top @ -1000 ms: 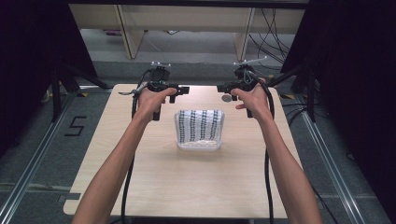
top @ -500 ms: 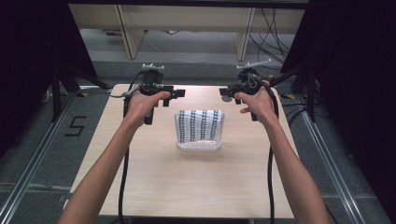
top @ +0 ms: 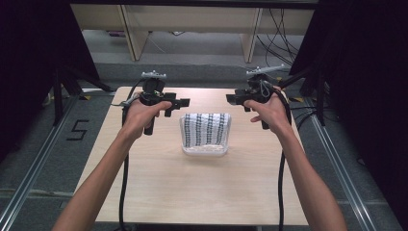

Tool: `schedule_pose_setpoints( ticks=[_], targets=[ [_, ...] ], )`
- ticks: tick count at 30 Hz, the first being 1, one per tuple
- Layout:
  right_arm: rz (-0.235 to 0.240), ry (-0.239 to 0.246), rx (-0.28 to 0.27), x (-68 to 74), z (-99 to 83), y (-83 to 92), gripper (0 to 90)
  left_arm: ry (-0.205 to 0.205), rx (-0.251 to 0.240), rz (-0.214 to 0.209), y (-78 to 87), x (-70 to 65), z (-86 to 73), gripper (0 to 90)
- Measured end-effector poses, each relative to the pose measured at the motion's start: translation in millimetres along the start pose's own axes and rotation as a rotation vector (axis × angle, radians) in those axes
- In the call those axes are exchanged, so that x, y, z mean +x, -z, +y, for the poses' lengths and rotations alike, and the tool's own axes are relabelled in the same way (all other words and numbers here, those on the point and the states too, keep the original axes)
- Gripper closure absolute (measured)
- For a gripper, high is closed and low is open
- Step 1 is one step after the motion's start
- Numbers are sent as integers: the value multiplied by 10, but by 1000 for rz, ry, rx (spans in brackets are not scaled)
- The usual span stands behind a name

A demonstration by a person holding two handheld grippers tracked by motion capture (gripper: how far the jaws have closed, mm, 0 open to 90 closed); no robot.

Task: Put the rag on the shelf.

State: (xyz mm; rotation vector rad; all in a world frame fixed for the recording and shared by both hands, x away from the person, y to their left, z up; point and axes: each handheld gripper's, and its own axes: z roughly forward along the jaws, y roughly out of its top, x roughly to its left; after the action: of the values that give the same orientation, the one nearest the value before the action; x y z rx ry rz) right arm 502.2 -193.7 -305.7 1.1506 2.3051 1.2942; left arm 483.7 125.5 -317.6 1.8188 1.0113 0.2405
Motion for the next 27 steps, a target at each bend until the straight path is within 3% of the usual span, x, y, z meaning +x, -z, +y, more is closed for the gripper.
schedule_pose_setpoints(
  ticks=[5, 8, 27],
  targets=[
    [9, 23, -1, 46, -21, 40, 527, -9, 2, -4, 45, -19, -51, 320],
    [14, -1, 5, 90, -38, 59, 527, -20, -1, -10, 82, -50, -88, 319],
    [51, 57, -16, 275, -154, 167, 497, -59, -28, -38, 230, -184, -303, 306]
  ],
)
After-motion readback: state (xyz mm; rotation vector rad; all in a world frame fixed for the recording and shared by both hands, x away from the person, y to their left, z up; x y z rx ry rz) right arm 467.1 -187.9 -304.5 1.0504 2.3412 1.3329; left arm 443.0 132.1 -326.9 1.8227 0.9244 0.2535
